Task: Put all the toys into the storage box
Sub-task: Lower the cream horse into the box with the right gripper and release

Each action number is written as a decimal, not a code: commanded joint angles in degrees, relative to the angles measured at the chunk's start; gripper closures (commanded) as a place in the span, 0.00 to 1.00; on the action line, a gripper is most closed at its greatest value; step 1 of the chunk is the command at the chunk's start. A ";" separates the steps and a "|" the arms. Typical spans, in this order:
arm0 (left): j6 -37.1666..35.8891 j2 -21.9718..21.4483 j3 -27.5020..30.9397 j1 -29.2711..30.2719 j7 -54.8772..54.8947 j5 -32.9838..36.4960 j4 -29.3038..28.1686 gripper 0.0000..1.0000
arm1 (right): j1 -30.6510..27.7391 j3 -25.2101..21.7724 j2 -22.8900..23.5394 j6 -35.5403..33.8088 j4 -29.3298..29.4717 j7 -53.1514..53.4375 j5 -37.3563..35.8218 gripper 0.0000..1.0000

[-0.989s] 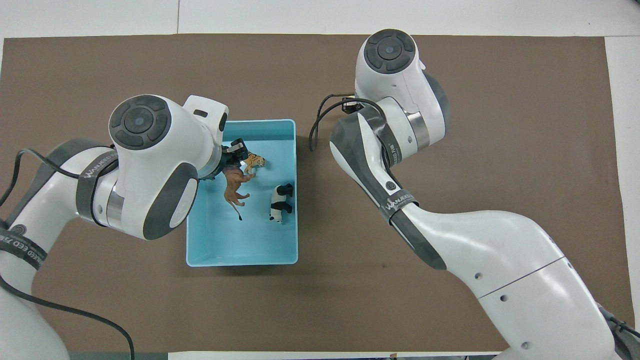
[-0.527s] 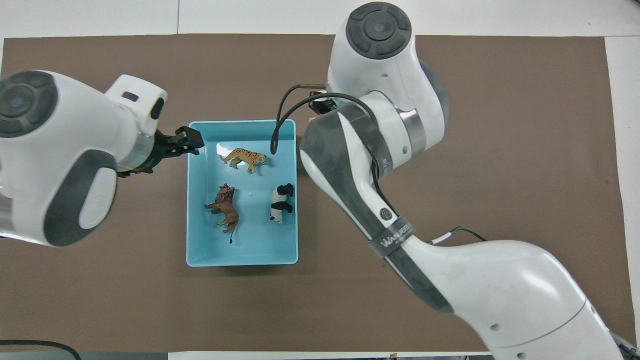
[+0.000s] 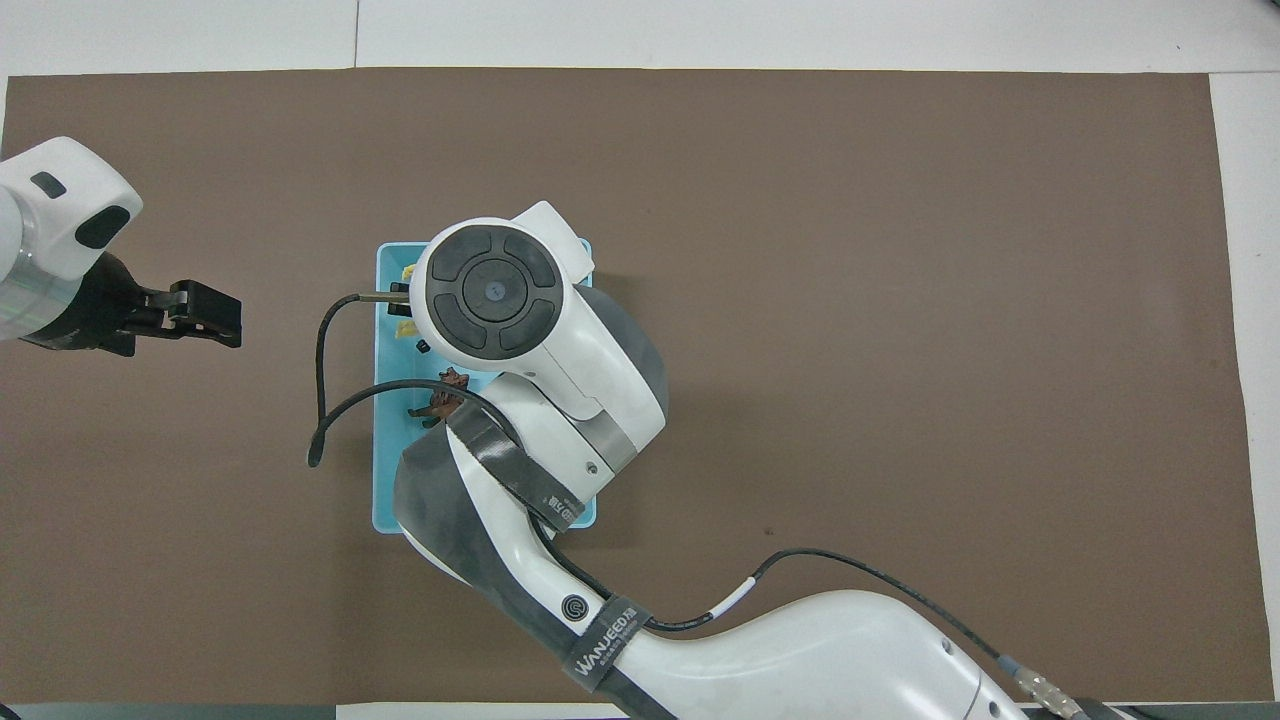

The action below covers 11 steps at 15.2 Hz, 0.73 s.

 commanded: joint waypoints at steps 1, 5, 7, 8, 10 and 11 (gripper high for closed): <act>-0.66 -2.49 -0.34 0.98 2.80 -0.14 -2.66 0.00 | -0.16 -0.16 -1.58 -0.45 -1.28 4.54 1.22 0.00; -1.19 -2.93 -0.61 1.94 4.13 -0.14 -2.75 0.00 | -0.95 -1.12 -3.32 -6.33 1.09 7.37 -0.18 0.00; -0.49 -2.75 -0.69 1.86 4.30 -0.14 -2.31 0.00 | -2.96 -3.31 -7.71 -8.19 0.31 5.19 -2.55 0.00; -0.14 -2.75 -0.69 1.86 4.30 -0.14 -2.22 0.00 | -5.41 -3.76 -9.38 -10.20 -0.39 1.95 -2.56 0.00; 0.22 -2.66 -0.61 2.12 5.44 -0.05 -2.31 0.00 | -11.38 -3.94 -11.15 -12.58 -0.66 -9.01 -2.65 0.00; 0.22 -2.58 -0.61 2.21 6.32 -0.14 -2.05 0.00 | -14.80 -3.94 -11.85 -12.85 -1.19 -14.89 -2.74 0.00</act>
